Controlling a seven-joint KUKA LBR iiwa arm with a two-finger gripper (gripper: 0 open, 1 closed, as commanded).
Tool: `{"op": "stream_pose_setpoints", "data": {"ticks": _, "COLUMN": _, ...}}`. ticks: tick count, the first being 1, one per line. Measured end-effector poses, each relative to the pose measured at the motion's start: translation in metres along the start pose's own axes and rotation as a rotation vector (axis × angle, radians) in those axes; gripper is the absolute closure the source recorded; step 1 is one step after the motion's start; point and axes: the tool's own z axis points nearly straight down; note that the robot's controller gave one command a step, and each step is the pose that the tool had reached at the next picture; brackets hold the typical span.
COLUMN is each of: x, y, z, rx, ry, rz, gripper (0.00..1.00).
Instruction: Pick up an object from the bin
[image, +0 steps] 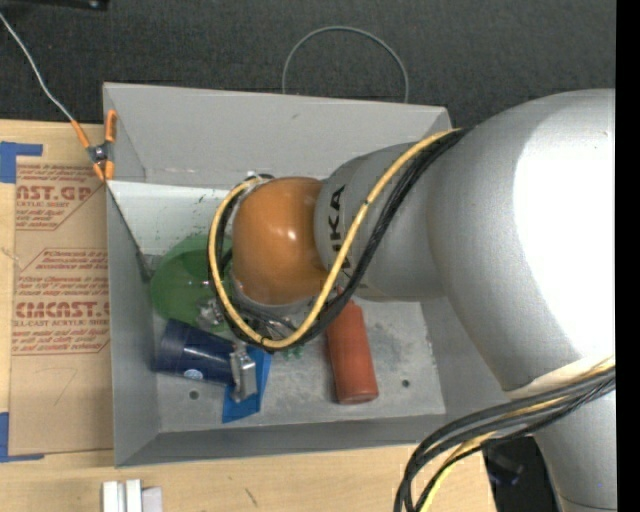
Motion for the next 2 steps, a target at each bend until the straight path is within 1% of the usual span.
{"op": "stream_pose_setpoints", "data": {"ticks": 1, "x": -0.0214, "y": -0.0094, "z": 0.0081, "rx": 0.019, "ry": 0.022, "rz": 0.432, "gripper": 1.0}}
{"op": "stream_pose_setpoints", "data": {"ticks": 2, "x": -0.0225, "y": -0.0076, "z": 0.0095, "rx": 0.022, "ry": 0.033, "rz": 0.546, "gripper": 1.0}}
